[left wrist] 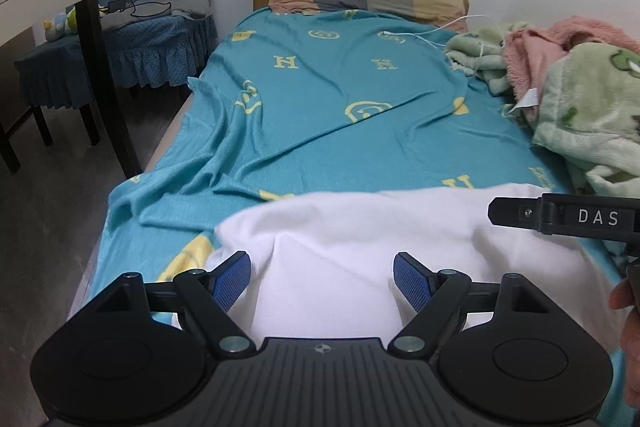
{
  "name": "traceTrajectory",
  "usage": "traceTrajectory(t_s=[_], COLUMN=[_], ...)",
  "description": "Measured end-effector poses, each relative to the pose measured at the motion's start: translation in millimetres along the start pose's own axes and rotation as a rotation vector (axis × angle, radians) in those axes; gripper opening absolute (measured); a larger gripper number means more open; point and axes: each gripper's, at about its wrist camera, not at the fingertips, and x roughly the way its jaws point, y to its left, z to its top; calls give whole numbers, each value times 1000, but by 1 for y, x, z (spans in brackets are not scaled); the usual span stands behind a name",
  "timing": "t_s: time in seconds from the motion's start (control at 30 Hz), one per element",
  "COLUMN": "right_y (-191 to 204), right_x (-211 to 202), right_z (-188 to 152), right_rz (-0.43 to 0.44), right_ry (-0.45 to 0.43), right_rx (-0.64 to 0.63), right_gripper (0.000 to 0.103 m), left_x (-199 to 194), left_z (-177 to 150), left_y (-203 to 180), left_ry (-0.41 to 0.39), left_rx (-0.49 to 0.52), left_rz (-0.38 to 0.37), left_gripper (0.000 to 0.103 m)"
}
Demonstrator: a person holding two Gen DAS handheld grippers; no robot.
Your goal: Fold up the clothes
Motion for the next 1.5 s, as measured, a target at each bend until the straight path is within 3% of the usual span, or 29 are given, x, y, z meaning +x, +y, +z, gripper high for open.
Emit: traceTrajectory(t_s=[0.33, 0.57, 0.87, 0.97, 1.07, 1.17, 1.4, 1.5], right_y=[6, 8, 5, 5, 6, 5, 6, 6], right_x=[-50, -24, -20, -20, -21, -21, -20, -20], right_z=[-34, -48, -49, -49, -49, -48, -47, -47], right_rz=[-53, -86, -73, -72, -72, -72, -75, -77], right_ry=[26, 141, 163, 164, 164, 166, 168, 169], right_rx=[-44, -84, -51, -48, -45, -37, -35, -34], right_gripper=[76, 77, 78, 78, 78, 78, 78, 78], left_x=[-41, -20, -27, -47, -71, -75, -37, -21], left_z=[-29, -41, -39, -35, -38, -47, -75, -89], left_y=[-14, -23, -19, -12, 1, 14, 51, 63], left_ry=[25, 132, 142, 139, 126, 160, 332, 375], left_rx=[42, 95, 42, -63, -213, -344, -668, -777], left_rz=[6, 50, 45, -10, -124, -187, -299, -285], left_gripper=[80, 80, 80, 81, 84, 85, 85, 84])
